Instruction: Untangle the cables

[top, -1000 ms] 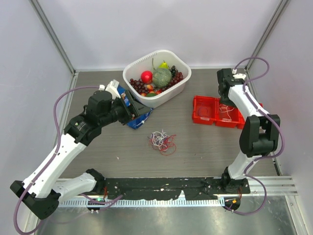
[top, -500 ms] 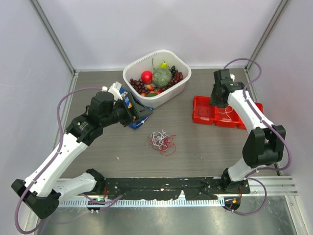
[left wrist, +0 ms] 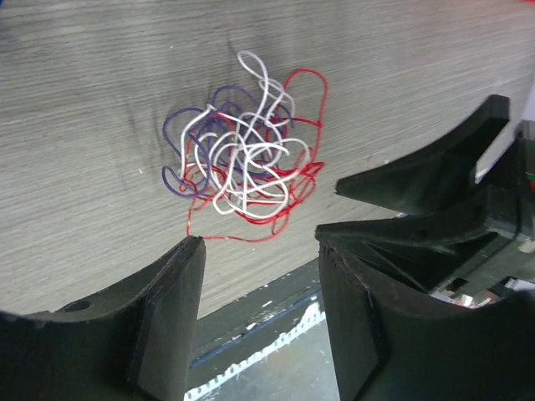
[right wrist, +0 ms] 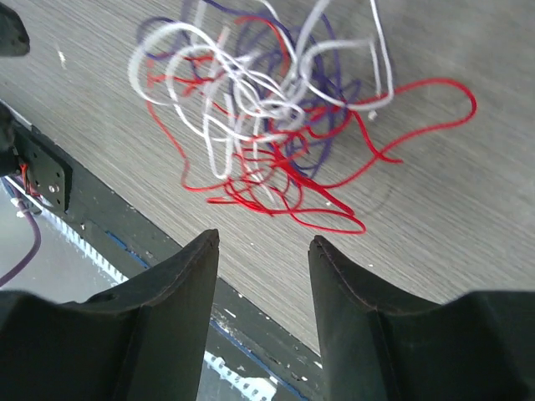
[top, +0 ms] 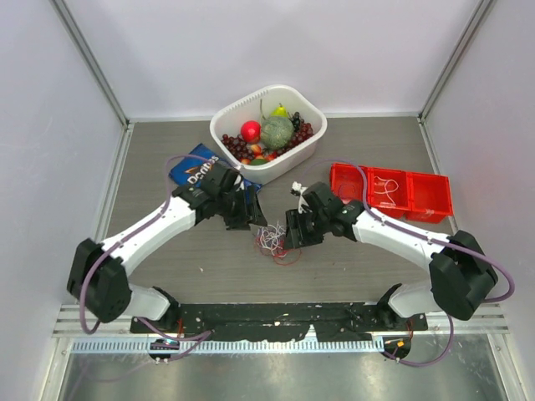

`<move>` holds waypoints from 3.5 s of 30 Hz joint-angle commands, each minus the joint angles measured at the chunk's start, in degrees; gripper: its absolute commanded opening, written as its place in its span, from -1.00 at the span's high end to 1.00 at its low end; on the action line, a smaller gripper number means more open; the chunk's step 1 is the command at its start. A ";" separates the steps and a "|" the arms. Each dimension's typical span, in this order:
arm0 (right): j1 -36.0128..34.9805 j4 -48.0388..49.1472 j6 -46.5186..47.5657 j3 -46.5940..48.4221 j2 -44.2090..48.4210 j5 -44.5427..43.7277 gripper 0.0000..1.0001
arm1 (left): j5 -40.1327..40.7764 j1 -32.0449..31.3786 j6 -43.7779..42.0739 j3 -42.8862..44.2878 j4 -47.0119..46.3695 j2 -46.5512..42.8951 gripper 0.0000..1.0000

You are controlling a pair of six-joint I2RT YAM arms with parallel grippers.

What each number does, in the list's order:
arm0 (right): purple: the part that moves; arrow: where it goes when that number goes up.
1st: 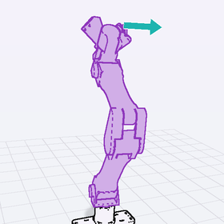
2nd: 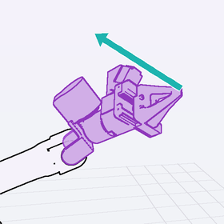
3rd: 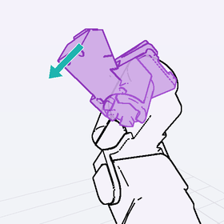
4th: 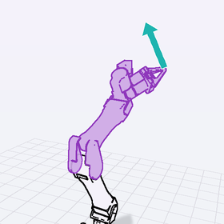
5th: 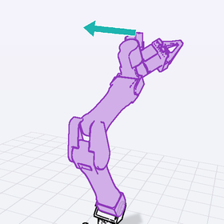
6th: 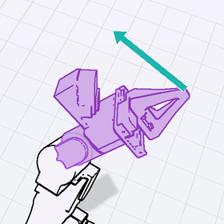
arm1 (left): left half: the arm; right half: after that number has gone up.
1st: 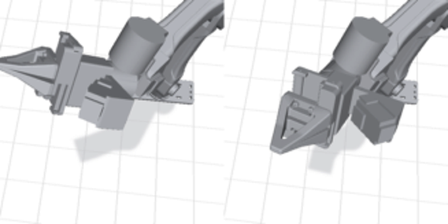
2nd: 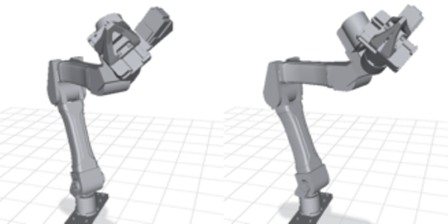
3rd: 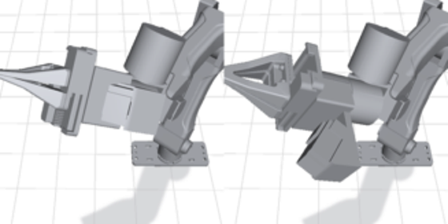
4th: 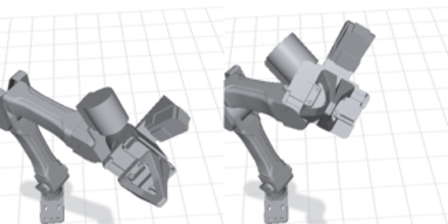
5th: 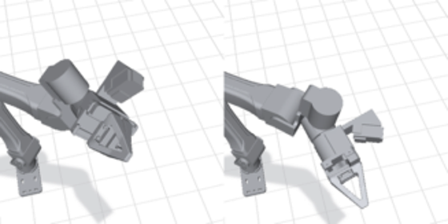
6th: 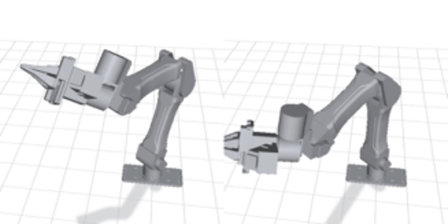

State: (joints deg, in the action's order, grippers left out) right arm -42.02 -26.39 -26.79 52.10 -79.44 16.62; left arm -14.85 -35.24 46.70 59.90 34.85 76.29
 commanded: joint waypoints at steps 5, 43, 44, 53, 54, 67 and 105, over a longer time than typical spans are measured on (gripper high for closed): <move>0.80 11.80 -4.86 -5.42 2.10 2.89 0.07 | -4.14 -2.46 -5.83 4.79 -2.24 11.68 0.14; -0.52 15.32 -7.31 -0.06 -14.51 -5.81 0.98 | -1.59 -4.22 0.50 15.67 -6.55 -5.79 1.00; -0.52 15.06 -7.23 -0.06 -14.86 -5.90 0.98 | -1.06 -4.04 0.06 17.34 -6.38 -6.50 1.00; -0.52 14.18 -7.93 -1.38 -16.71 -7.57 0.99 | 1.93 -3.08 -5.12 33.07 -6.54 -9.23 1.00; -0.52 14.26 -8.11 -1.47 -16.80 -7.74 0.98 | 1.93 -3.16 -5.91 35.18 -6.90 -9.32 1.00; -0.52 14.35 -8.11 -2.17 -19.35 -9.24 0.99 | -2.37 -3.08 -12.42 69.44 -10.68 -2.48 1.00; -0.26 5.49 -2.14 3.70 -10.05 -12.58 0.05 | 10.10 -3.16 -2.66 76.36 -26.68 0.97 1.00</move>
State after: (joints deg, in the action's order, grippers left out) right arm -42.59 -12.64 -32.69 53.80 -97.71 8.75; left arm -8.47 -38.50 44.60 141.60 4.54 79.77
